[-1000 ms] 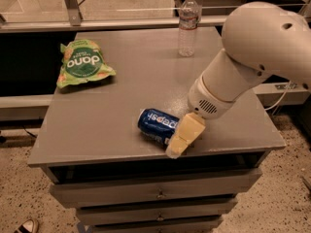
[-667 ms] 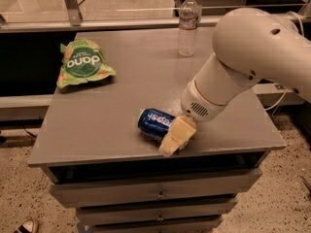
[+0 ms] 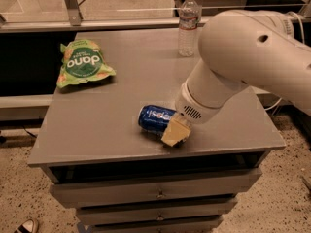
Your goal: Move pepsi can near water bottle
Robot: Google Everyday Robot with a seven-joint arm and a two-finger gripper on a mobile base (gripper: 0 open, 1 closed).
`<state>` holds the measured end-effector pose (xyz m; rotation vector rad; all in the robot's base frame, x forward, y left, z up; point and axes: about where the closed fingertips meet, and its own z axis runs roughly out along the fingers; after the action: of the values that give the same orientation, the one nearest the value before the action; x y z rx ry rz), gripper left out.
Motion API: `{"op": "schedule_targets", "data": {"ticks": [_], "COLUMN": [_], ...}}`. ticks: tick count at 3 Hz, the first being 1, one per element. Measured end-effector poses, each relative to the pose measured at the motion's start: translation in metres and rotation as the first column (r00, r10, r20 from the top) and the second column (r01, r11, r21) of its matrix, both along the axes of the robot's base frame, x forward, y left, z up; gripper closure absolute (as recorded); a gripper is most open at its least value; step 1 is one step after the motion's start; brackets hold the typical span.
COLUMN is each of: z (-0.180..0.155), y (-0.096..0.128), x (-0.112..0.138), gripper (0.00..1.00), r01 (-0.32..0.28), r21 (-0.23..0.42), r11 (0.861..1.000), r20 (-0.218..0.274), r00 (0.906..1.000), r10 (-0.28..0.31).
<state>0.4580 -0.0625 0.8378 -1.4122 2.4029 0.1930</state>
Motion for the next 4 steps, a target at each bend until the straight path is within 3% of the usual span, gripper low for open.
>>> {"op": "schedule_targets", "data": {"ticks": [1,2,4], "z": [0.019,0.05,0.046], "y": [-0.015,-0.049,-0.065], "x": [0.008,0.026,0.05], "gripper": [0.85,1.0,1.0], "r01": [0.016,0.053,0.073], "r21": [-0.046,-0.111,-0.117], "r11": [0.999,0.992,0.99], "r20": [0.072,0.174,0.199], "r00": [0.9973,0.9842,0.9787], "r10": [-0.013,-0.033,-0.049]}}
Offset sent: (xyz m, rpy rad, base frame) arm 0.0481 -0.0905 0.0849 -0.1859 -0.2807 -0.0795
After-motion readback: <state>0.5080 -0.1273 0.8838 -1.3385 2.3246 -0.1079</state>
